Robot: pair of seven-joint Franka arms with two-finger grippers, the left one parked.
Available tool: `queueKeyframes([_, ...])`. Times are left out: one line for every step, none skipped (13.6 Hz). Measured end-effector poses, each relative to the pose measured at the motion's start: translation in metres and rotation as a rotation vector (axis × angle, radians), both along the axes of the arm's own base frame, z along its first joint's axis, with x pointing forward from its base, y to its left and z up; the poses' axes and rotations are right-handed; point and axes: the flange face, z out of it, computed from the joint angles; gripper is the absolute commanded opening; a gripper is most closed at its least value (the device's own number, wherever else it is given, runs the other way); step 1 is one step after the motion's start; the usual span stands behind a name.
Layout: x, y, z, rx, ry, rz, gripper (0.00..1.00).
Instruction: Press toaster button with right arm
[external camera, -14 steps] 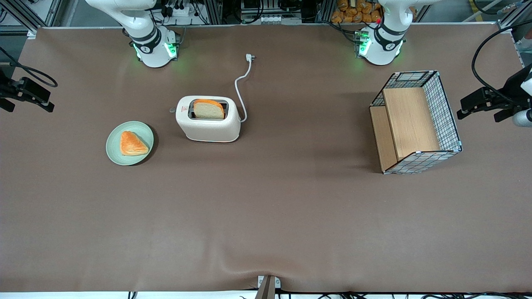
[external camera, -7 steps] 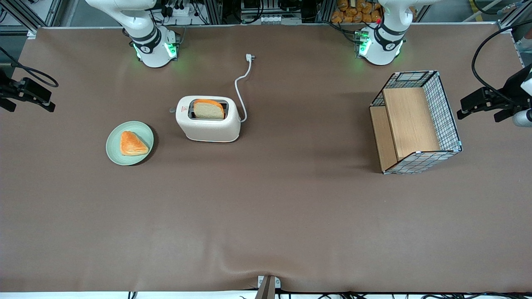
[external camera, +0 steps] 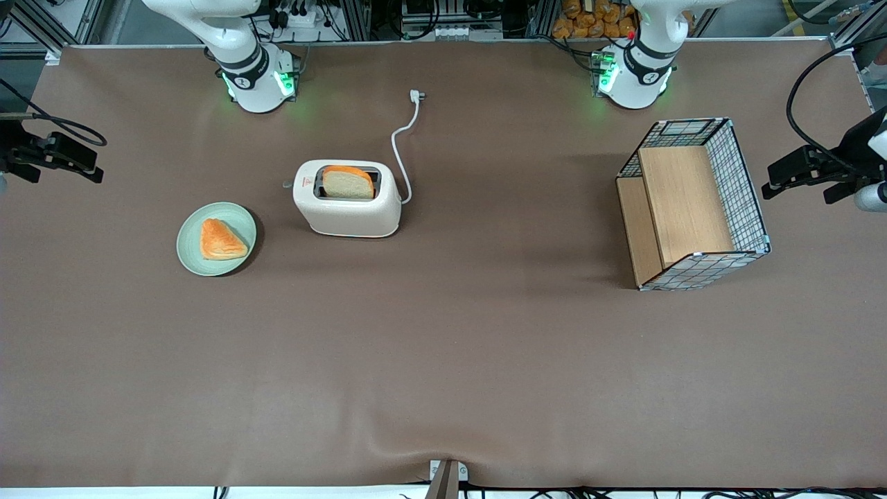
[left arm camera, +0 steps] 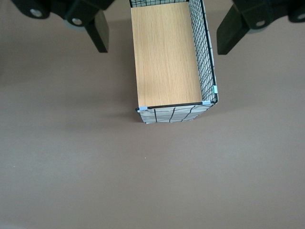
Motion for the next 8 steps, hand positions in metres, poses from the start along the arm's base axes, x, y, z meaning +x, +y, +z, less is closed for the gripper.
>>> queueKeyframes([0.001,0.0,-0.008,0.001,0.022,0.0,0.76])
queueKeyframes([0.002,0.0,-0.016,0.004,0.043,0.001,0.61])
queueKeyframes([0.003,0.001,-0.023,0.013,0.065,0.003,0.42])
queueKeyframes([0.002,0.002,-0.031,0.032,0.089,0.01,0.28])
queueKeyframes([0.0,0.001,-0.041,0.056,0.116,0.015,0.13])
queueKeyframes([-0.002,-0.001,-0.05,0.08,0.144,0.018,0.08])
queueKeyframes([-0.003,-0.004,-0.058,0.1,0.167,0.017,0.0])
queueKeyframes([-0.005,-0.005,-0.067,0.118,0.189,0.015,0.0])
